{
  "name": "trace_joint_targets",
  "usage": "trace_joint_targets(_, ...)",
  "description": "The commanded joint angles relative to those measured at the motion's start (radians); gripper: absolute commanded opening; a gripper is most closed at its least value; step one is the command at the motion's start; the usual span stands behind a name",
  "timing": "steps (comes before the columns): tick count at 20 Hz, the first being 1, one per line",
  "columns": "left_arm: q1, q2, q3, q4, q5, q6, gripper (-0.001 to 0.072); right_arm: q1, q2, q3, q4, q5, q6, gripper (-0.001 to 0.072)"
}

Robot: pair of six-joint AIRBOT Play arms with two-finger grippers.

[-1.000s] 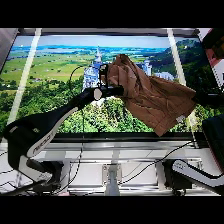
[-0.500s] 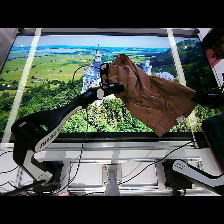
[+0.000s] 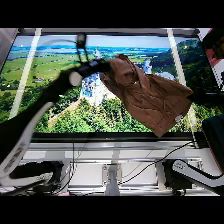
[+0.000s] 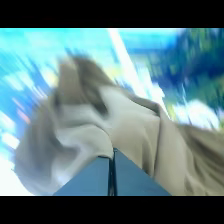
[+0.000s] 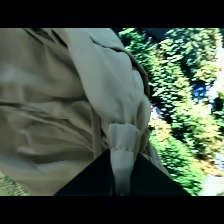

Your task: Fold the clothes and pants, and hang the long-sleeved shirts on hangers.

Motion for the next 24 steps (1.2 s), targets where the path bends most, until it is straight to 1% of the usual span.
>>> trace_joint_targets(1, 0.133, 0.233, 0.001, 0.166, -0.128, 0.0, 0.001, 0.001, 0.017, 0.01, 0.098, 0.042, -0.043, 0.004)
trace_joint_targets(3, 0.229, 0.376, 0.0, 0.243, -0.236, -0.019, 0.001, 0.001, 0.029, 0.041, 0.117, 0.061, -0.043, 0.004)
trace_joint_targets(5, 0.334, 0.513, 0.0, 0.309, -0.379, -0.072, 0.001, 0.001, 0.04, 0.073, 0.132, 0.097, -0.043, 0.004)
trace_joint_targets(6, 0.388, 0.578, 0.0, 0.346, -0.46, -0.085, 0.001, 0.001, 0.047, 0.088, 0.142, 0.124, -0.043, 0.004)
trace_joint_targets(8, 0.488, 0.686, 0.0, 0.405, -0.624, -0.087, 0.001, 0.01, 0.056, 0.109, 0.145, 0.161, -0.043, 0.004)
trace_joint_targets(9, 0.534, 0.727, 0.0, 0.425, -0.703, -0.086, 0.0011, 0.023, 0.059, 0.111, 0.145, 0.158, -0.043, 0.004)
trace_joint_targets(11, 0.613, 0.782, -0.008, 0.428, -0.819, -0.085, 0.0011, 0.057, 0.058, 0.111, 0.13, 0.154, -0.043, 0.004)
trace_joint_targets(12, 0.634, 0.8, -0.029, 0.428, -0.84, -0.085, 0.0011, 0.08, 0.058, 0.111, 0.116, 0.15, -0.042, 0.004)
trace_joint_targets(14, 0.641, 0.82, -0.101, 0.426, -0.84, -0.085, 0.0011, 0.119, 0.058, 0.111, 0.109, 0.15, -0.042, 0.004)
trace_joint_targets(17, 0.64, 0.82, -0.269, 0.352, -0.839, -0.052, 0.0011, 0.161, 0.058, 0.111, 0.106, 0.125, -0.041, 0.004)
trace_joint_targets(19, 0.64, 0.82, -0.409, 0.33, -0.82, -0.043, 0.0011, 0.174, 0.058, 0.111, 0.076, 0.034, -0.03, 0.004)
trace_joint_targets(21, 0.64, 0.82, -0.529, 0.317, -0.774, -0.044, 0.0011, 0.175, 0.058, 0.111, 0.04, -0.102, 0.013, 0.004)
trace_joint_targets(23, 0.64, 0.82, -0.62, 0.22, -0.734, -0.044, 0.0012, 0.175, 0.058, 0.109, -0.002, -0.222, 0.021, 0.004)
trace_joint_targets(24, 0.64, 0.82, -0.658, 0.138, -0.719, -0.044, 0.0013, 0.175, 0.058, 0.108, -0.02, -0.269, 0.022, 0.004)
